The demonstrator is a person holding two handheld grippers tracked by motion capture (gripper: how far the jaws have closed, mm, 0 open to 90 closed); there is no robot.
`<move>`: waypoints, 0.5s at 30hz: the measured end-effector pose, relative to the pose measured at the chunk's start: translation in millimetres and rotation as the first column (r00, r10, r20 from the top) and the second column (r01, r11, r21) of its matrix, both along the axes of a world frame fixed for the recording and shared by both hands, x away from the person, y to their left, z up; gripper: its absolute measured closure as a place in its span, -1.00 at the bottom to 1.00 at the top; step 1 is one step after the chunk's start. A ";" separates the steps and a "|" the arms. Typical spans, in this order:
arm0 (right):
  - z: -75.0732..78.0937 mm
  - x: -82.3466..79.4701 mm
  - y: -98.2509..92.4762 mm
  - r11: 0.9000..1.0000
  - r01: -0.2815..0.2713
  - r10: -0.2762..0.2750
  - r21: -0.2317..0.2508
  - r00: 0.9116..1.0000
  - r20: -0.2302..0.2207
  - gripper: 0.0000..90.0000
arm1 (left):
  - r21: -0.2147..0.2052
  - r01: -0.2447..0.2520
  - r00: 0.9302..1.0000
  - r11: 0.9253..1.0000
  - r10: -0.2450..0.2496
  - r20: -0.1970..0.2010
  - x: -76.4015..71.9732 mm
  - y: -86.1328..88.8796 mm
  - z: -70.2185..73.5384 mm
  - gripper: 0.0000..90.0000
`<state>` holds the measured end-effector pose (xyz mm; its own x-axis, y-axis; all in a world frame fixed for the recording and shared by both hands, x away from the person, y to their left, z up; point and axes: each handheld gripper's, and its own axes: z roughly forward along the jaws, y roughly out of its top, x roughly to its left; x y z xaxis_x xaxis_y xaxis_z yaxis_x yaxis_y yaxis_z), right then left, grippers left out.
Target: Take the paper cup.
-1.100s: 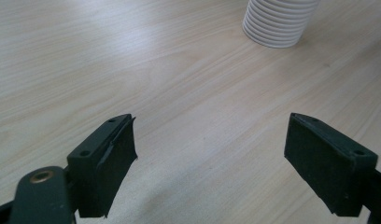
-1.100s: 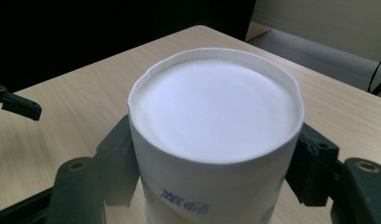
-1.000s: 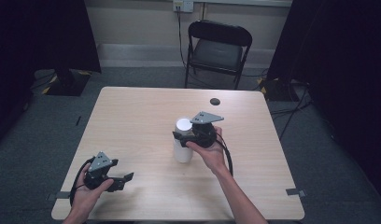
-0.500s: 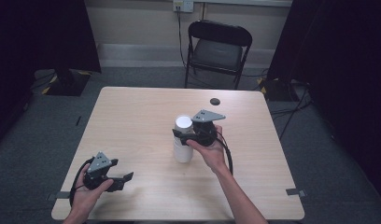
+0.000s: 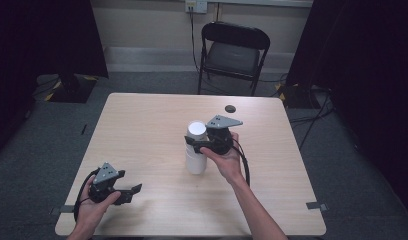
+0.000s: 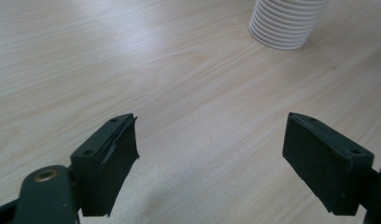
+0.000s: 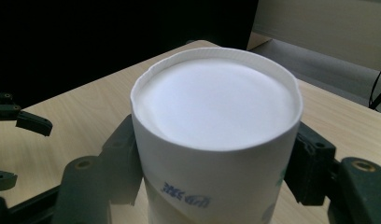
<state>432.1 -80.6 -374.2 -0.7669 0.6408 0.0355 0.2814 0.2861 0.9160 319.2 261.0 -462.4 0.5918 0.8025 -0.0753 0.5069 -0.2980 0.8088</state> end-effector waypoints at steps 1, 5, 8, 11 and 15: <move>0.6 -0.3 -0.1 1.000 0.001 -0.001 0.003 1.000 0.000 -0.28 | 0.005 0.004 1.000 1.000 -0.004 0.004 0.0 -0.1 0.1 -0.61; 1.0 -0.5 -1.0 1.000 0.001 -0.001 0.010 1.000 -0.002 -0.27 | 0.007 0.006 1.000 1.000 -0.006 0.001 0.1 -0.7 -0.1 -0.61; 2.8 -0.9 -3.5 1.000 0.001 -0.001 0.026 1.000 -0.010 -0.27 | 0.005 0.010 1.000 1.000 -0.010 -0.004 0.8 -1.6 -0.7 -0.61; 3.9 -0.6 -5.2 0.999 0.001 0.000 0.038 1.000 -0.010 -0.27 | 0.006 0.011 1.000 1.000 -0.010 -0.007 1.1 -2.7 -1.0 -0.61; 4.1 -0.4 -6.0 0.999 0.001 -0.001 0.040 1.000 -0.016 -0.27 | 0.008 0.017 1.000 1.000 -0.017 -0.006 1.5 -3.6 -1.2 -0.61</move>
<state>431.6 -86.6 -370.1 -0.7653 0.6395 0.0729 0.2960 0.2490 0.9221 320.7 257.4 -463.6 0.6052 0.7928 -0.0727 0.5067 -0.3132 0.8032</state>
